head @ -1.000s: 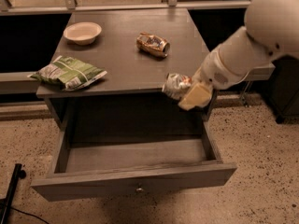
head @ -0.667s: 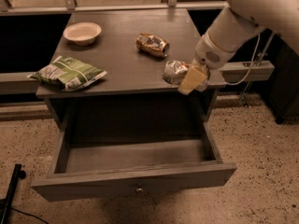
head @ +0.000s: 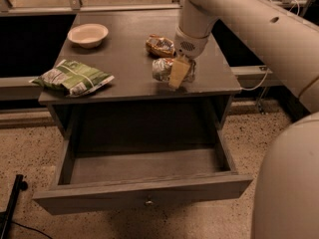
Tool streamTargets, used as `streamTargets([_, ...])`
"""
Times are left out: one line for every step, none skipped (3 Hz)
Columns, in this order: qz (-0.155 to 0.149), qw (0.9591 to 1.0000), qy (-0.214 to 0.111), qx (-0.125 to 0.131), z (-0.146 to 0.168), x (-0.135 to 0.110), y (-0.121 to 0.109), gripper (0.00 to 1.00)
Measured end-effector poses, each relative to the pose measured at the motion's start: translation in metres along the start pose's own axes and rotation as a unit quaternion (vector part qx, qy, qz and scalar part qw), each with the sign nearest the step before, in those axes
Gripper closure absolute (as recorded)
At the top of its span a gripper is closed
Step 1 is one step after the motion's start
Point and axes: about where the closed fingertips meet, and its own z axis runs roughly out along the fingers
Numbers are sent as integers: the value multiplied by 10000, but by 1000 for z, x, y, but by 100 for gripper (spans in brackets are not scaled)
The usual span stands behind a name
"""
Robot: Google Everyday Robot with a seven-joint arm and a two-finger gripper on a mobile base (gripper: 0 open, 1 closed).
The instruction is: Pick 7up can from top drawer and place on counter
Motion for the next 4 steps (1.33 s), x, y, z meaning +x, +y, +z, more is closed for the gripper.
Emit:
streamTargets([-316,9990,-293,-64,13,-14,2,53])
streamTargets([-316,9990,-293,-64,13,-14,2,30])
streamTargets([-316,9990,-293,-64,13,-14,2,6])
streamTargets([-316,9990,-293,-64,13,-14,2,0])
